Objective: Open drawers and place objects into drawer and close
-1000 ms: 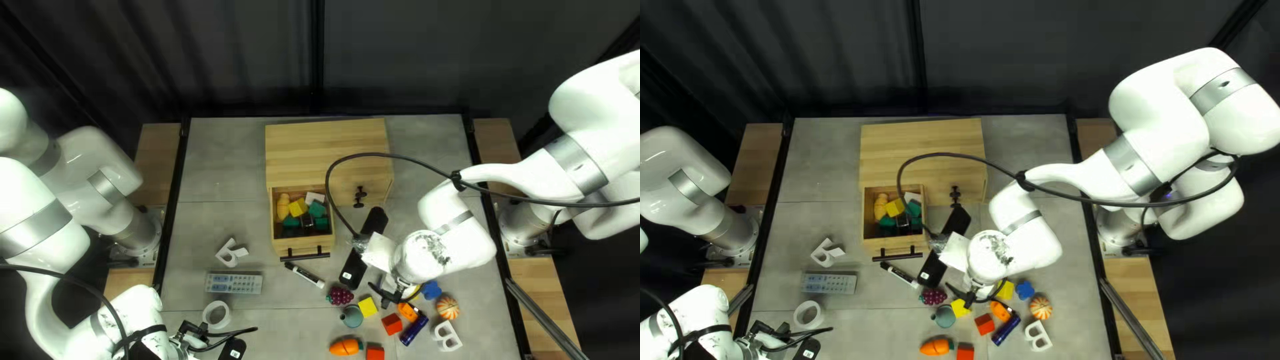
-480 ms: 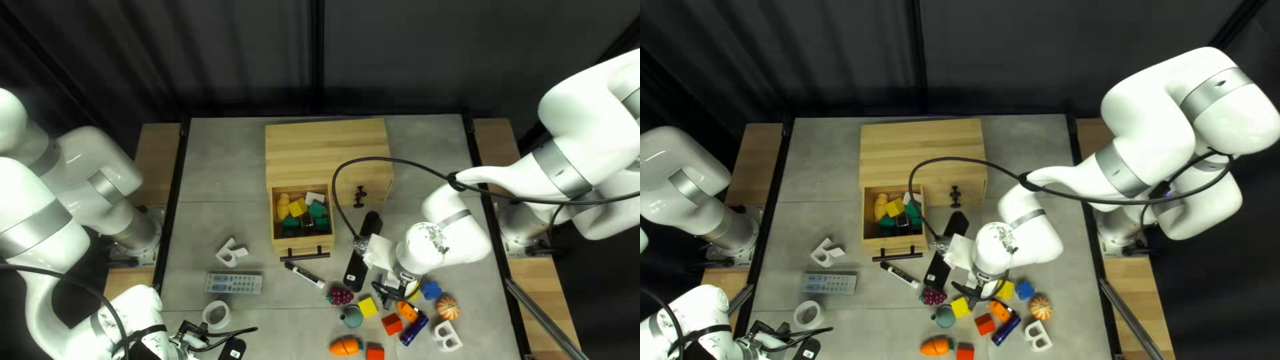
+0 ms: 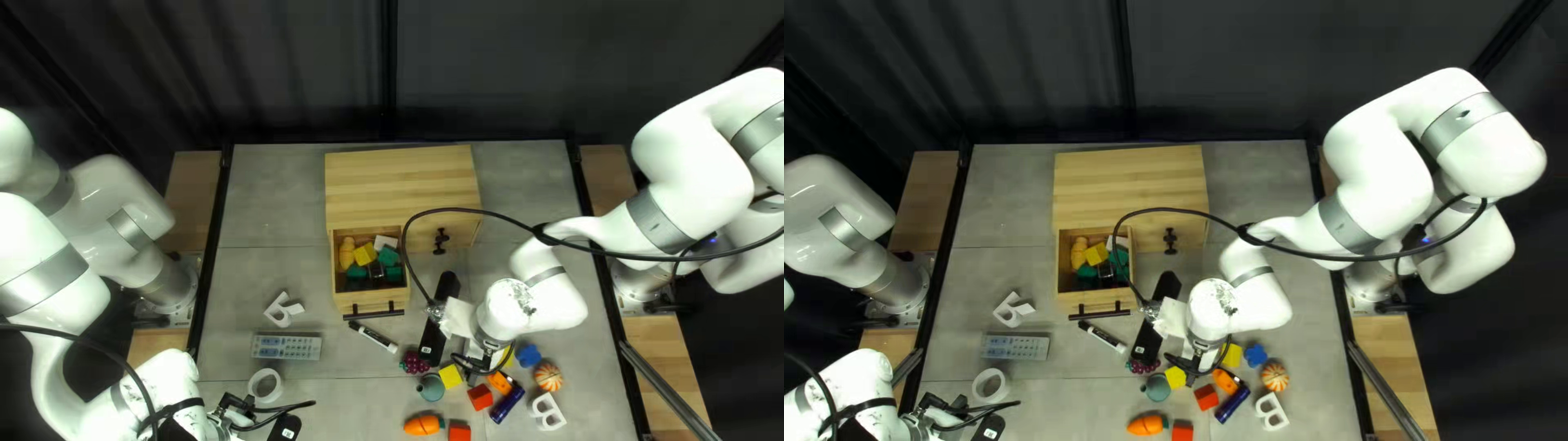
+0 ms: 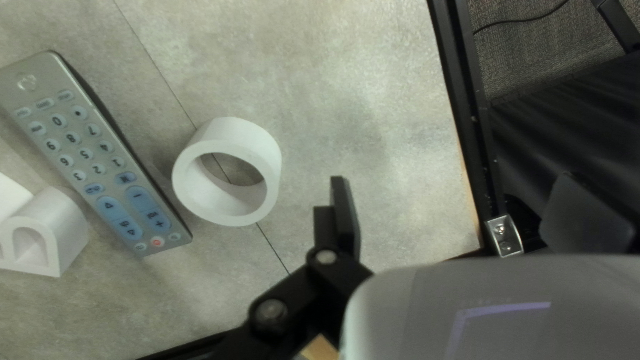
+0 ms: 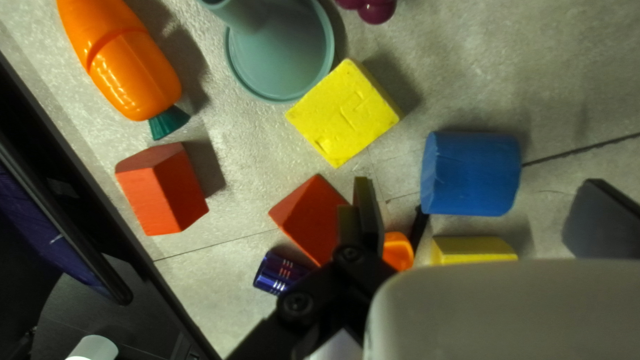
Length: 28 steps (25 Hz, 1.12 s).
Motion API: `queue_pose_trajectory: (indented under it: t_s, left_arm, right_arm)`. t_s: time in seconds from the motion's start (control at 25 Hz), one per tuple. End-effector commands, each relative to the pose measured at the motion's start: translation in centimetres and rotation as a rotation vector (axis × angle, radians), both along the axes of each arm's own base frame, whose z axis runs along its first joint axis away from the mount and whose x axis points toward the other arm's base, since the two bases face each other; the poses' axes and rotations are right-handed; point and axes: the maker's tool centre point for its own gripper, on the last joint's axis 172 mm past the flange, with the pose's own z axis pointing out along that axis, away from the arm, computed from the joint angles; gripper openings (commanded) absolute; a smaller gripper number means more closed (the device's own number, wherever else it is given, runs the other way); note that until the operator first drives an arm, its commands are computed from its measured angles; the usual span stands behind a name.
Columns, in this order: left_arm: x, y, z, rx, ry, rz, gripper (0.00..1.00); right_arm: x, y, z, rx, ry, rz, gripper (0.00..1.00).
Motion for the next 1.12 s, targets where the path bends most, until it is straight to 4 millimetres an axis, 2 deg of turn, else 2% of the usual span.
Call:
queue_pose_trajectory:
  t_s: [0.04,0.56,0.6,0.64,0.68,0.72,0.8,0.96,1.12]
  left_arm:
    - [0.0,0.0,0.0,0.0,0.0,0.0,1.0]
    - [0.0,0.0,0.0,0.0,0.0,0.0,1.0]
    - [0.0,0.0,0.0,0.0,0.0,0.0,1.0]
    - [0.0,0.0,0.0,0.0,0.0,0.0,1.0]
    - [0.0,0.0,0.0,0.0,0.0,0.0,1.0]
    - [0.0,0.0,0.0,0.0,0.0,0.0,1.0]
    - [0.0,0.0,0.0,0.0,0.0,0.0,1.0]
    - [0.0,0.0,0.0,0.0,0.0,0.0,1.0]
    - [0.0,0.0,0.0,0.0,0.0,0.0,1.0]
  right_arm:
    - [-0.4,-0.3,-0.7,0.0,0.004,0.006,1.0]
    - [-0.3,-0.8,-2.0,0.009,0.016,0.021,1.0]
    - [-0.4,-0.9,-2.1,0.008,0.015,0.02,0.95]
    - [-0.4,-0.9,-2.1,0.008,0.014,0.02,0.61]
    - [-0.5,-0.9,-2.2,0.008,0.012,0.019,0.12]
    - [-0.5,-0.9,-2.2,0.008,0.01,0.019,0.05]
    - [-0.6,-0.8,-2.2,0.008,0.007,0.018,0.03]
    - [-0.5,-0.6,-1.3,0.0,0.003,0.017,0.03]
    - [-0.2,-0.7,0.7,-0.017,-0.006,0.016,0.03]
